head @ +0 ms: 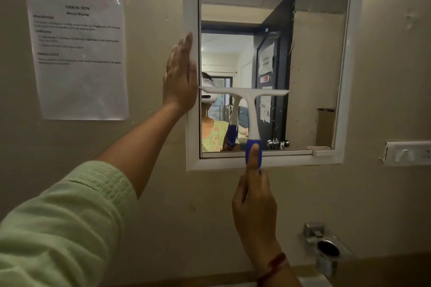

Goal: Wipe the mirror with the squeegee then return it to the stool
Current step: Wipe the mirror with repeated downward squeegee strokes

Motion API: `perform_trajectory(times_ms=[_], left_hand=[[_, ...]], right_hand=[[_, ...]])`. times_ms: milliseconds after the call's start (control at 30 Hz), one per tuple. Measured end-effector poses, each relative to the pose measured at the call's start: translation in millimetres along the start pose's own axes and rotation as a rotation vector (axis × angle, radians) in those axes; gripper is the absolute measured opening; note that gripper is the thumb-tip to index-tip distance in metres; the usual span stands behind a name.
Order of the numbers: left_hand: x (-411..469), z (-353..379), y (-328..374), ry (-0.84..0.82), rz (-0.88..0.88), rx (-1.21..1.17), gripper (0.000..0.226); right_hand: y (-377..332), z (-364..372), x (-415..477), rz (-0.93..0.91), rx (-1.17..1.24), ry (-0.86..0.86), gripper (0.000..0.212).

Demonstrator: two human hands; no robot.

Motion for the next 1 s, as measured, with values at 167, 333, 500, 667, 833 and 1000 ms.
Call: perform_trajectory(times_ms=[167, 333, 500, 667, 833, 1000], left_hand=[[0, 0, 0, 0.004, -0.003, -0.003, 0.047], [0, 1, -1, -0.007, -0.008, -0.002, 0.047], [0, 0, -3, -0.012, -0.011, 0.007, 0.048], [1, 0, -3, -0.008, -0.001, 0.01, 0.048], [1, 2, -4, -0.009, -0.004, 0.019, 0.048], [1, 2, -4, -0.006, 0.002, 0.03, 0.048]], right_hand=[[8, -3, -36, 0.024, 0.02, -0.063, 0.084], [-4, -7, 16, -0.037, -0.03, 0.067, 0.062], [-1, -2, -14, 0.007, -0.018, 0.008, 0.063], [-1, -7, -30, 0.017, 0.004, -0.007, 0.068], [-9, -6, 5, -0.012, -0.012, 0.068, 0.065], [5, -4, -49, 0.042, -0.005, -0.053, 0.07]])
Point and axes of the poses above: each hand's wrist, its own x-axis towards the middle knuckle, its own z-axis out of the palm, y = z × x, the point moved 1 cm from there along x, towards the middle knuckle, and after that the axes turned 4 degrees about y, right-handed, at the moved point
